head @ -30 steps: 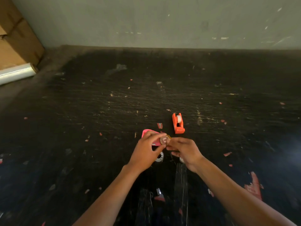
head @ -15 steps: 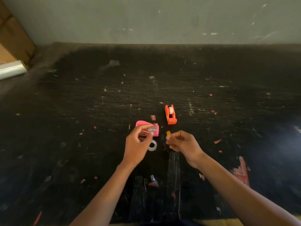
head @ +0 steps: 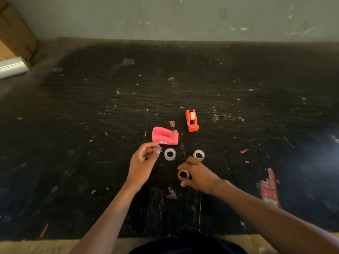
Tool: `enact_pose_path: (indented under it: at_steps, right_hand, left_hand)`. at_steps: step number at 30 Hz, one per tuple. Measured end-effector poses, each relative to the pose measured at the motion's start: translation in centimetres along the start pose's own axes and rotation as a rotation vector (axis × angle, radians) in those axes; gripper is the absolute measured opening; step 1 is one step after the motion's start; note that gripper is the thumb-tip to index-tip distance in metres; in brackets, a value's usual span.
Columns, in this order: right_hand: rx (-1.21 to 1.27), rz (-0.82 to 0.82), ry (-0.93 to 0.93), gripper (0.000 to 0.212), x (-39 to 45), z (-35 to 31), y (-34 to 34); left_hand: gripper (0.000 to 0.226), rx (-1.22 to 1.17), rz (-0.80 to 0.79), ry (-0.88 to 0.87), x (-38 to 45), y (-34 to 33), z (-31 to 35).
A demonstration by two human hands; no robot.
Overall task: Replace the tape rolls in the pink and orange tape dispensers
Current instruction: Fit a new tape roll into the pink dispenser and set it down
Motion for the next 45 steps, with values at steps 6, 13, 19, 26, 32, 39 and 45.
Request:
enact_pose_path:
  at_steps: [6, 13, 19, 26, 32, 39, 45]
  right_hand:
    - [0.064, -0.043, 0.011, 0.06, 0.5, 0.6, 0.5]
    - [0.244, 0.297, -0.071, 0.022, 3.5, -0.5, 2.1]
    - [0.379, 0.327, -0.296, 0.022, 6.7, -1.2, 1.3]
    - [0.466, 0.351, -0.262, 0.002, 6.3, -1.9, 1.9]
    - [0.92, 0.291, -0.211, 0.015, 3.7, -3.0, 3.4]
    - [1.052, 0.284, -0.026, 0.032, 1.3, -3.5, 4.6]
    - [1.004, 0.346, 0.051, 0.026, 0.8, -3.8, 4.9]
  left_hand:
    - [0.025, -0.005, 0.021, 0.072, -0.2, 0.6, -0.8]
    - [0.023, 0.045, 0.025, 0.089, 0.0, 1.1, -0.9]
    - [0.024, 0.102, 0.002, 0.054, 0.4, 1.6, -0.6]
    - [0.025, 0.114, -0.013, 0.011, 0.5, 1.6, -0.6]
    - [0.025, 0.101, -0.044, -0.044, 0.7, 0.9, -0.1]
    - [0.029, 0.048, -0.077, -0.169, 0.6, -0.1, 1.1]
    - [0.03, -0.011, -0.098, -0.181, 0.1, -0.5, 1.9]
Point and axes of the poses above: each hand's wrist, its own x-axis towards the middle knuckle, its own y-axis out of the back of the hand, z = x × y, the point moved 2 cm from there along x, towards the middle knuckle
